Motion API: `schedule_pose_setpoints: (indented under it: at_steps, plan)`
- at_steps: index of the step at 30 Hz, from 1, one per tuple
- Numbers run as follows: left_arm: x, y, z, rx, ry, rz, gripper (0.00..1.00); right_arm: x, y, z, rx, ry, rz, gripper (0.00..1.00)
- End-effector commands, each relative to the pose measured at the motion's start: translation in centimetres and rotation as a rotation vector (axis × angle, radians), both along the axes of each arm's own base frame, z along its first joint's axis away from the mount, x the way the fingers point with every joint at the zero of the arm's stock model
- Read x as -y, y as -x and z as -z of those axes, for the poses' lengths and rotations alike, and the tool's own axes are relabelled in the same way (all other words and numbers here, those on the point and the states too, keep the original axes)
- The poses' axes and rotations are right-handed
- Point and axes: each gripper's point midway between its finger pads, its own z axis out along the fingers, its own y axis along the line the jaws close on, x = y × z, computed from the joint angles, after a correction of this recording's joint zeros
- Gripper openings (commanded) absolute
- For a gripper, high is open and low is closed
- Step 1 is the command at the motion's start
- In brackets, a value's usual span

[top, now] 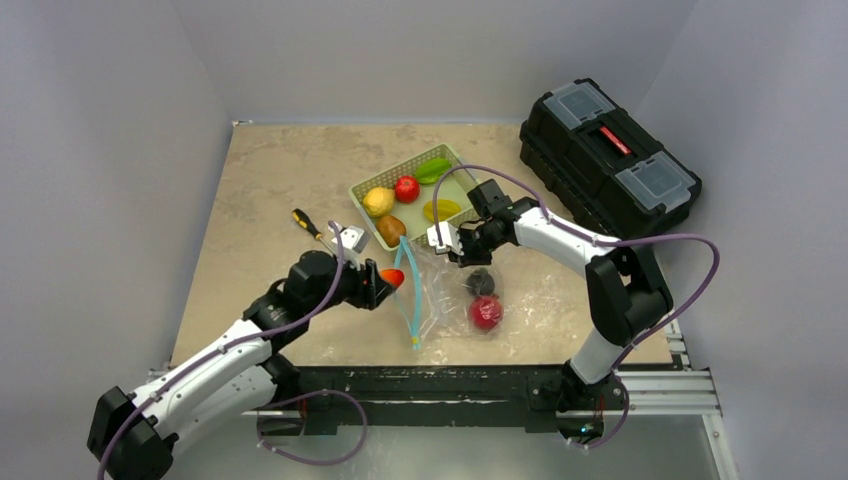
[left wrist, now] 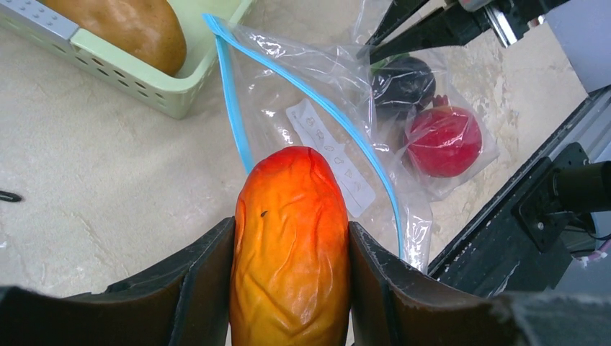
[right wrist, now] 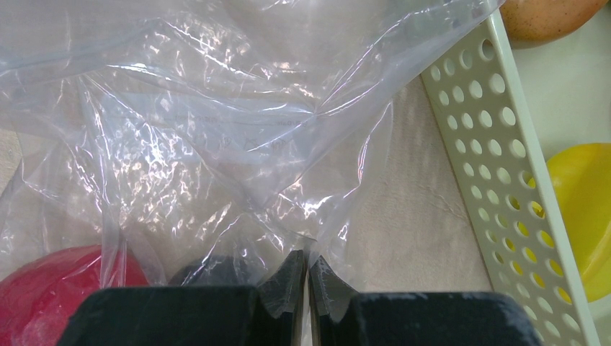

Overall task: Open the zip-top bag and remove the fake food
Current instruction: Pick up the fake fruit from the zipper food storage bag, then place the fake fruit in the bin.

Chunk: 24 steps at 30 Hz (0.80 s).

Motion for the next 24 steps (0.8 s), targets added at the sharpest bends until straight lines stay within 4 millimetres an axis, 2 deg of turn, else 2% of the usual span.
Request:
schedule_pose_setpoints:
  at_steps: [1,11,19,24]
  plan:
    - [-0.7,-0.7,-2.8,0.007,0.021,-0.055,0.00,0.1,-0.5,-0.9,0.043,-0.014,0.001,0.04]
    - [-2.3,-4.6,-6.0,0.053,0.003,-0.162,0.00,0.1,-0.5,-0.9,0.035,-0.013,0.004,0.04]
    - [-2.4,-9.1,-6.6,0.060,0.000,-0.225,0.00,0.0,-0.4,-0.7,0.026,-0.014,0.004,0.05]
    - [-1.3,-12.4,-6.8,0.048,-0.021,-0.216,0.00,0.0,-0.3,-0.7,0.018,-0.017,0.005,0.05]
